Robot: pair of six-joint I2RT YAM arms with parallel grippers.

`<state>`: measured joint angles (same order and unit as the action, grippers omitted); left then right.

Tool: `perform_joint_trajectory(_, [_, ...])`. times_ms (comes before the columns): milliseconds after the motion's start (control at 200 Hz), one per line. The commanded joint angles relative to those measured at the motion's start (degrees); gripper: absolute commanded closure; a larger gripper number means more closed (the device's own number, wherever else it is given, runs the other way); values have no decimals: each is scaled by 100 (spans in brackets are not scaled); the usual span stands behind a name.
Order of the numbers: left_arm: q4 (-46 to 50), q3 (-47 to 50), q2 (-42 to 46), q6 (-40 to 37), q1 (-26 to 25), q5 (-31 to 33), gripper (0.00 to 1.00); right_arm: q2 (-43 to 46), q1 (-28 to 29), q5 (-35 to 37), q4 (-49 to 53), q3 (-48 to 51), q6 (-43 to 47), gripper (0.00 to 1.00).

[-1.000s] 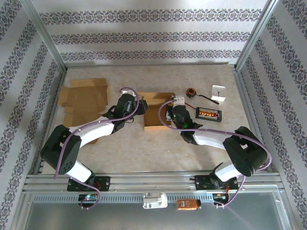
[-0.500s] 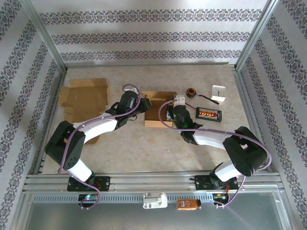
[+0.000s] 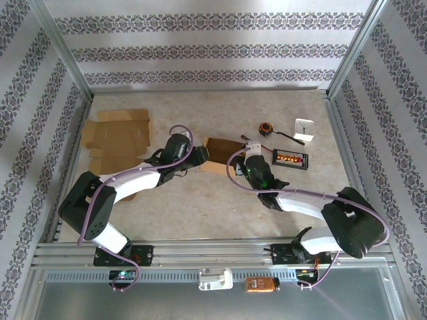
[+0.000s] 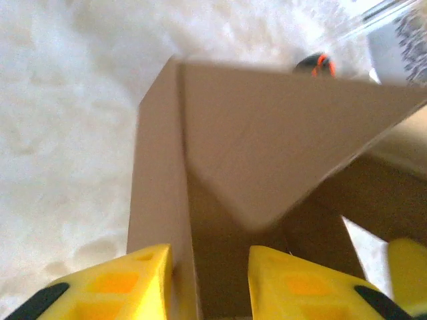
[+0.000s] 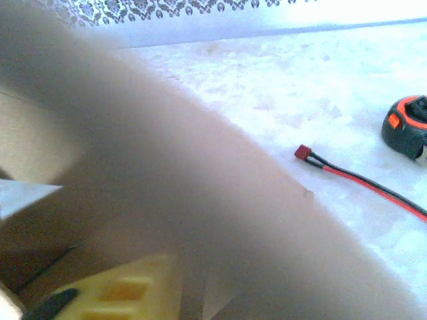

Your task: Fold the paper box

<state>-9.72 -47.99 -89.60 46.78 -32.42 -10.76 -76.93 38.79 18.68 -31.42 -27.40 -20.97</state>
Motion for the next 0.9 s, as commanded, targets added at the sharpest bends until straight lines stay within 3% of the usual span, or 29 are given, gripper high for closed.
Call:
perform_joint_trajectory(0, [594,200,145,-14,-167,-172,64,484,64,-195,164,179,13,55])
perform_joint_trajectory(75, [582,245,251,-31,-200,-146,60,846,92,-336,363,277,47,45])
perform_joint_trajectory(275, [546,439,472,-50,-288,-88,54,2010,118,-783,995,524,75,32])
perform_joint_trajectory(405, [557,637,969,-112,-429,111,52,3045,124,-897,1729,516,-153,28])
perform_joint_trajectory(535, [960,721,1906,-185,-484,774,52,4026,78,-672,2721,180,-731,26])
perform_joint_trajectory(615, [1499,454,2414,-304,-455,1257,52,4111,-165,-542,3719,-430,-1320,24])
perform_joint_trajectory(695, [2026,-73,2598,-477,-280,1449,50,3698,-781,-1392,4571,-1186,-1769,26])
perform_joint_trajectory(769, [2538,-762,2402,-332,228,1042,44,3010,-1686,-2463,5448,-2045,-2632,29])
perform_joint_trajectory(849, [2879,-1474,1829,-92,1029,-188,44,2407,-2480,-3673,5581,-2454,-3395,30])
perform_joint_trajectory(894, [3037,-1917,1420,-80,1375,-867,45,2148,-2708,-3953,5498,-2546,-3811,32])
